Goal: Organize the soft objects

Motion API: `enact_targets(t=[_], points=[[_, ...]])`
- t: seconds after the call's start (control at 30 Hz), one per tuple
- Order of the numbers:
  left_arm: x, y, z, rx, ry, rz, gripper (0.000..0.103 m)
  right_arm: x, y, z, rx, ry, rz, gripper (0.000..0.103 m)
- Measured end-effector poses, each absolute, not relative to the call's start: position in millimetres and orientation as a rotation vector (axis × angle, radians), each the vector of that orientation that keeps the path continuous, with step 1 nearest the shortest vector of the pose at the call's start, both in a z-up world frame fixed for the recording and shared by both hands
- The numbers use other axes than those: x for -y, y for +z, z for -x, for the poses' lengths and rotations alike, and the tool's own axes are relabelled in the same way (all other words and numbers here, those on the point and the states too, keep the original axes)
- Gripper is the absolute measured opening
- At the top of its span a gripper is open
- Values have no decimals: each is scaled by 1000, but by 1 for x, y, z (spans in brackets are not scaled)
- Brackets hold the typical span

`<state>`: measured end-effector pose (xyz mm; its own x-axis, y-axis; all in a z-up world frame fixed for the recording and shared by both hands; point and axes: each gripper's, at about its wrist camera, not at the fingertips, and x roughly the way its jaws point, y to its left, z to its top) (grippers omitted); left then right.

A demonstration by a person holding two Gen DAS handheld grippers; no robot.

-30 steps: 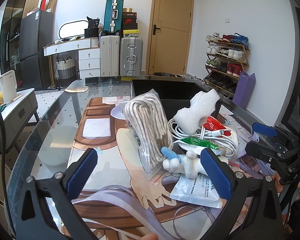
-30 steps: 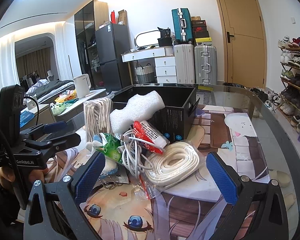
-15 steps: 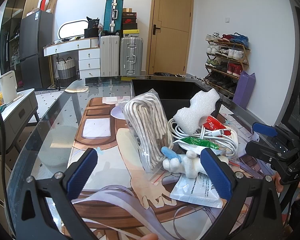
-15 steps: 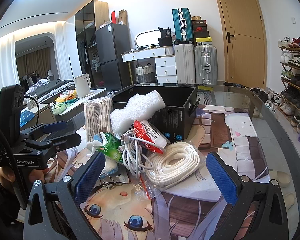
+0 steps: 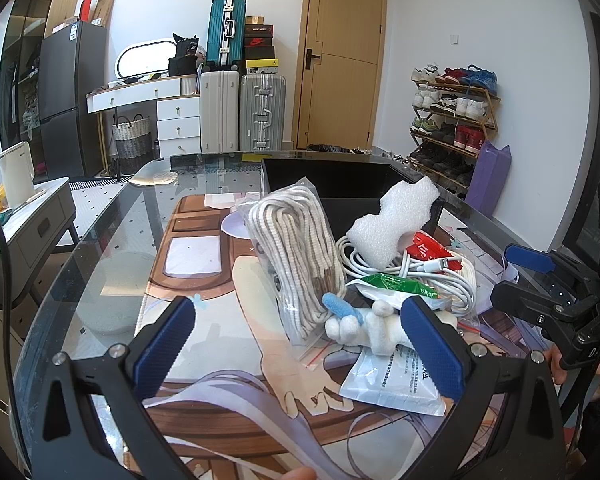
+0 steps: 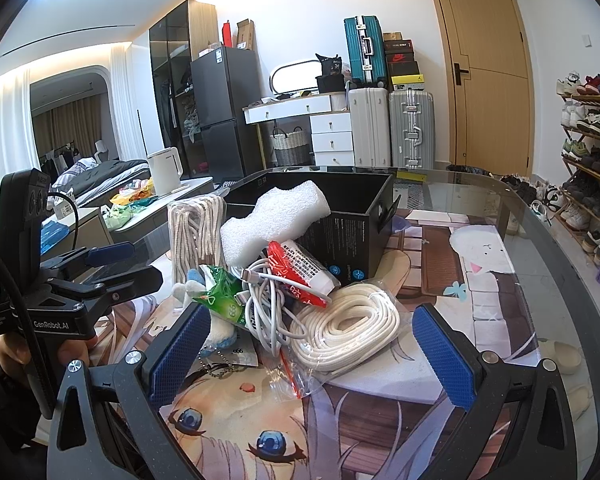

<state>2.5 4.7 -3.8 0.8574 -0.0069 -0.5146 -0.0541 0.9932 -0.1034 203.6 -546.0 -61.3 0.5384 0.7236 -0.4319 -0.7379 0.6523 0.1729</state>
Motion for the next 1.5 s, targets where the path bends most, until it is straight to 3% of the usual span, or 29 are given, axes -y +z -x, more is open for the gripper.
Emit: enact_targets(t=[1.5], points=[[-32,7,-35,-562,41,134,103,523,-36,-225,-548,799,65,103]])
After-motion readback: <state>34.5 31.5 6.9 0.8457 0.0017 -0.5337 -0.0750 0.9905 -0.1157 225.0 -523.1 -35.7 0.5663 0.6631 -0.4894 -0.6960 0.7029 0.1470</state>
